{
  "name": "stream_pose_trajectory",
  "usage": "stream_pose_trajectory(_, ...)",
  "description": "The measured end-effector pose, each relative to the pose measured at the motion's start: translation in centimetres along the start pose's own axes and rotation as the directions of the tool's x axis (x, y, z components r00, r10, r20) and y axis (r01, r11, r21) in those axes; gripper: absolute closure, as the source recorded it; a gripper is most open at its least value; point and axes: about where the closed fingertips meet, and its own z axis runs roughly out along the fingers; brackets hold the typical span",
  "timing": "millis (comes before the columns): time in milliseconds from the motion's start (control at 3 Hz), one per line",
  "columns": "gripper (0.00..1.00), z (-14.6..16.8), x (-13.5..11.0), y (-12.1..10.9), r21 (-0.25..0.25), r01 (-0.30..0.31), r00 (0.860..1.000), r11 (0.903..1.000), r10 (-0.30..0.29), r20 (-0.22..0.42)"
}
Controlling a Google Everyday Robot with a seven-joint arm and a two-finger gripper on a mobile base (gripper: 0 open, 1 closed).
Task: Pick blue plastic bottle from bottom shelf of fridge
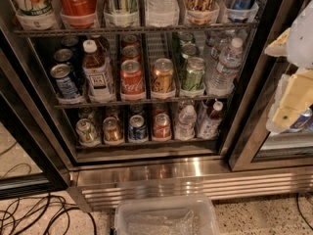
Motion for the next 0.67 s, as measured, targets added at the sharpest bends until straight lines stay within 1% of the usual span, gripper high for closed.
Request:
stream_pose_trajectory(333, 0.0, 0.0, 0.0, 0.0, 0.0, 0.0, 1.0, 1.0, 0.0, 0.0)
stream_pose_trajectory(667, 0.0, 1.6, 0.1, 0.2, 0.017, -0.041, 0.998, 0.999, 0.04, 0.047)
